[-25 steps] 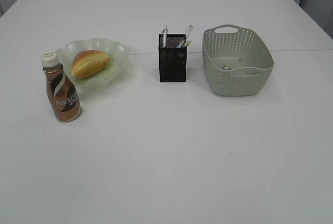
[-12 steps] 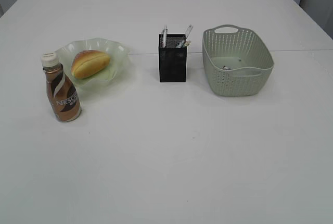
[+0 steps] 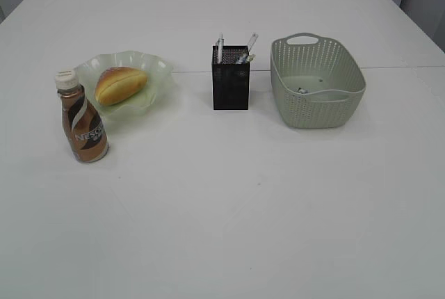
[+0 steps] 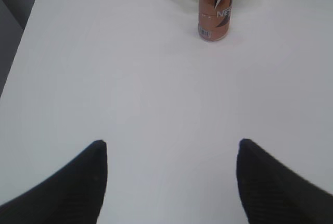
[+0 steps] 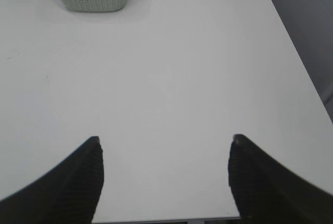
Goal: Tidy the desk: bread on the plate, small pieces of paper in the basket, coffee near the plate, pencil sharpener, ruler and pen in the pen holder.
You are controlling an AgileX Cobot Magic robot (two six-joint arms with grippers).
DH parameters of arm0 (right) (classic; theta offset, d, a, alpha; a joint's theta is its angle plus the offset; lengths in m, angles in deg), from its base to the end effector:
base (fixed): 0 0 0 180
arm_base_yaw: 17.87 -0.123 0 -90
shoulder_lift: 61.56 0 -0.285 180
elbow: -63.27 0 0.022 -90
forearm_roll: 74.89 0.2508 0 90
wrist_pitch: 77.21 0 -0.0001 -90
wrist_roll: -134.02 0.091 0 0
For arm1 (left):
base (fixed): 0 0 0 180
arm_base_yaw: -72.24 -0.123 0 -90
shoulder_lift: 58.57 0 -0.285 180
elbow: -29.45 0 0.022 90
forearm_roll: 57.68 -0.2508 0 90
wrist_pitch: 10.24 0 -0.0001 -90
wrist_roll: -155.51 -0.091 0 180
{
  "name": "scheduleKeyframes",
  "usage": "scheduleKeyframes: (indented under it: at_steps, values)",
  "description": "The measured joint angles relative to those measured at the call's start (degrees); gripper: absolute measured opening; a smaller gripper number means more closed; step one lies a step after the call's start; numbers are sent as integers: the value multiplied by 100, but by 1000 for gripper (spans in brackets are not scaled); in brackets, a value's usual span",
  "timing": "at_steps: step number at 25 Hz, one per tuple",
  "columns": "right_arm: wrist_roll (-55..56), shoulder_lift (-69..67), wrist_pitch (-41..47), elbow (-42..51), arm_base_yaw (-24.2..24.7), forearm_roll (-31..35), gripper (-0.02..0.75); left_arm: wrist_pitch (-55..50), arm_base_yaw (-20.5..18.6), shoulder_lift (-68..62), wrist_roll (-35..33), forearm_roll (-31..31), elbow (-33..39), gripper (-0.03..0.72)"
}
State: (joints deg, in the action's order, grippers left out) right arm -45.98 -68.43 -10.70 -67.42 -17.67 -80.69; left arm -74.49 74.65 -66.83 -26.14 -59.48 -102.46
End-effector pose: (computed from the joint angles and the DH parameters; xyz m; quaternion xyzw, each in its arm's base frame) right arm -0.0106 -0.0084 0.2661 0.0061 0.8764 -0.0512 0.4788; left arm -0.0071 0.0029 0.2749 0.0297 0.8680 0.0124 0.4955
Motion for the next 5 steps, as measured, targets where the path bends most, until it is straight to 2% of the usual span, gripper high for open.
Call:
scheduleKeyframes:
  at_steps: [5]
  values:
    - [0,0,0,0,0,-7,581,0,0,0,0,0,0,560]
